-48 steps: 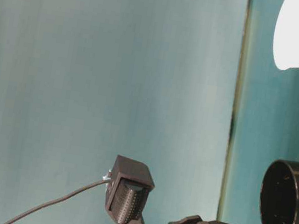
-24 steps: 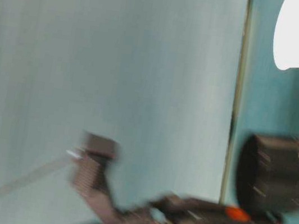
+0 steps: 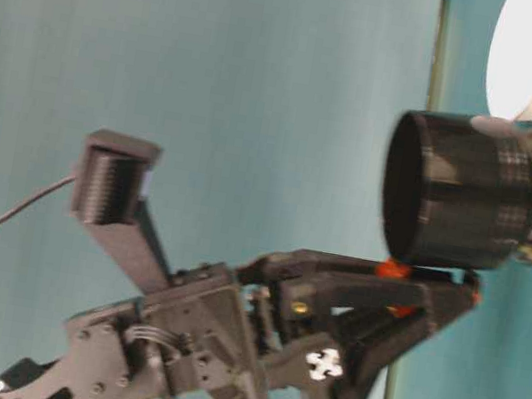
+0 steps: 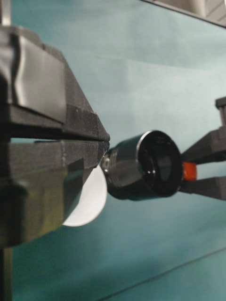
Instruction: Put the paper cup into the moved red handle cup holder.
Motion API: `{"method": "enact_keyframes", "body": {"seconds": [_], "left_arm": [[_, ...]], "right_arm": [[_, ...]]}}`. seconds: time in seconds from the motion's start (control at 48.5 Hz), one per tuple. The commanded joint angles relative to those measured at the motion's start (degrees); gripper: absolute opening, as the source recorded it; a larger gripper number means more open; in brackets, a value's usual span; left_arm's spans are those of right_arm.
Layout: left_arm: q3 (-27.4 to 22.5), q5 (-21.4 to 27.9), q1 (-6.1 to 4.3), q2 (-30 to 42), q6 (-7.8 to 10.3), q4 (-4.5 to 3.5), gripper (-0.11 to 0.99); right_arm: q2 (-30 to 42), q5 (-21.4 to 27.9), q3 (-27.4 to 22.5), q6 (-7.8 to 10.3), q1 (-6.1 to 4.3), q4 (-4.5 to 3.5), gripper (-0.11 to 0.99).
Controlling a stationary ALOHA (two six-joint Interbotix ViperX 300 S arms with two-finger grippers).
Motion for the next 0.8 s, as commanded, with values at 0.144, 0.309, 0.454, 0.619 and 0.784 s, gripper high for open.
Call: {"method": "enact_keyframes", "body": {"seconds": [0.144, 0.309, 0.454, 0.619, 0.784], "left_arm": [[1.8, -1.0, 0.00, 1.4, -0.18, 0.09, 0.27], [3.3, -3.3, 0.26, 2.9, -0.09, 0.09, 0.27], [3.7, -6.5, 0.97, 3.9, 0.00, 0.09, 0.27], [3.9, -6.7, 1.49, 4.5, 0.00, 0.09, 0.27], [4.1, -5.9, 1.58, 5.0, -0.09, 0.09, 0.27]], "right_arm": [[0.3, -0.3, -0.8, 0.53, 0.00, 0.09, -0.11], [0.3, -0.4, -0.5, 0.53, -0.09, 0.09, -0.11], [0.3, -0.3, -0.4, 0.53, -0.09, 0.09, -0.11], [0.3, -0.3, -0.4, 0.53, -0.09, 0.18, -0.11], [0.3, -0.3, -0.4, 0.53, -0.09, 0.09, -0.11]]}}
